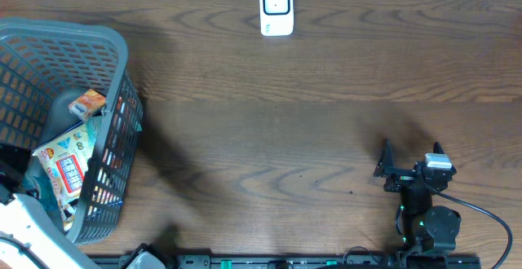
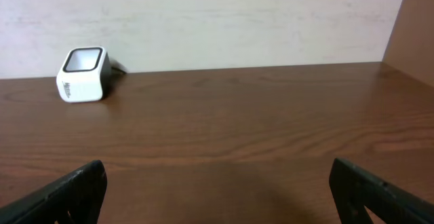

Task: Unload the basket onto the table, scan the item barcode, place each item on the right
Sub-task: 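Reach the left gripper into the basket toward the teal bottle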

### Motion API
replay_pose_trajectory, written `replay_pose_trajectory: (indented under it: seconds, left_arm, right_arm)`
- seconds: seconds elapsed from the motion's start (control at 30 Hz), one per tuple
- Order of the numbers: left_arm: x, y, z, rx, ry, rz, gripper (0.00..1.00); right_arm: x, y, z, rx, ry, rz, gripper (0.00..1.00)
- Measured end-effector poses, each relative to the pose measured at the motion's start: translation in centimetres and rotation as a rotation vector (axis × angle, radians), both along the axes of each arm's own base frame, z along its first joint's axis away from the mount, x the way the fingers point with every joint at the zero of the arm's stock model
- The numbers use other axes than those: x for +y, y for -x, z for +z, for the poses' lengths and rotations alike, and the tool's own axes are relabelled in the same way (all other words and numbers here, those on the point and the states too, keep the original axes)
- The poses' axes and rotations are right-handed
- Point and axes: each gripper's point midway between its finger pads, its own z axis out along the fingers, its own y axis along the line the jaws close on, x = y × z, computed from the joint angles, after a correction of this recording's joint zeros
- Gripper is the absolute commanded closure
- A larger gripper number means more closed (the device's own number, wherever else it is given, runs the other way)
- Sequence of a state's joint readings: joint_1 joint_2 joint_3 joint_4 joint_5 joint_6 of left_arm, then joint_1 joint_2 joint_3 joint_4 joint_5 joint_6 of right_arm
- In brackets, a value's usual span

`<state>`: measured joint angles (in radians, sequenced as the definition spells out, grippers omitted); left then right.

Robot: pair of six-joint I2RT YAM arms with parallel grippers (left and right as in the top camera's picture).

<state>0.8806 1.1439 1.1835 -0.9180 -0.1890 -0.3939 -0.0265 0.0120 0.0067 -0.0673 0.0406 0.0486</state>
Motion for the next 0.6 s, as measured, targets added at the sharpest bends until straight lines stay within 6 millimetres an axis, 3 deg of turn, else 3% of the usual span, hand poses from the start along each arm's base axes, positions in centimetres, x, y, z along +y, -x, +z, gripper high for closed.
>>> replay_pose_trajectory:
  seconds: [0.27, 0.6]
  left_arm:
    - [1.1, -1.1, -2.2, 0.027, 0.018, -0.032, 0.02]
    - [1.9, -1.8, -2.2, 0.075, -0.021, -0.12, 0.02]
  right_arm:
    - [0.0, 0.0, 0.0, 0.0, 0.0, 0.0, 0.01]
    - [0.0, 0.0, 0.0, 0.0, 0.0, 0.0, 0.01]
